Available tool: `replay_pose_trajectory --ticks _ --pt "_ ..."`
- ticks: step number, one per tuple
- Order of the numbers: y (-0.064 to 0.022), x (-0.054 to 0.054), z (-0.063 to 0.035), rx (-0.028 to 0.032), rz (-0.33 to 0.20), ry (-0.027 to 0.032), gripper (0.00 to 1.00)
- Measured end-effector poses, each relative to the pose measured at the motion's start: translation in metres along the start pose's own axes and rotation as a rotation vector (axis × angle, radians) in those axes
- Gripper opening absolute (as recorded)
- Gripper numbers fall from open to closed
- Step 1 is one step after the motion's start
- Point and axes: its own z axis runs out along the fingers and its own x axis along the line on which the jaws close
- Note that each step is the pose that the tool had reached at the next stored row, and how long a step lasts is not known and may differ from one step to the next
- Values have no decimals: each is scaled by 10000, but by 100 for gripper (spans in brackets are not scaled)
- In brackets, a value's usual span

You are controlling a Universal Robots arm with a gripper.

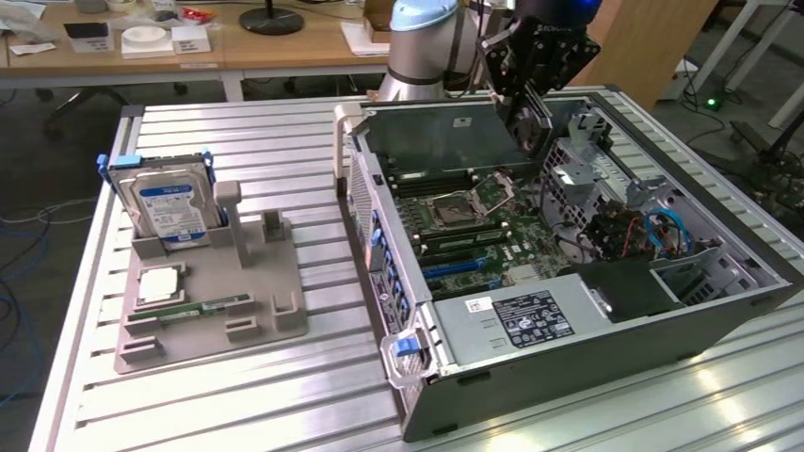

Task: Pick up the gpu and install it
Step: 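Pick up the gpu and move the gpu toward the slot, then insert the gpu into the slot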

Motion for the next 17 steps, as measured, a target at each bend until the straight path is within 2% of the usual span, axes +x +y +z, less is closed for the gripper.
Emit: replay_pose_trajectory --ticks 17 --pt "0 0 0 0 -1 1 28"
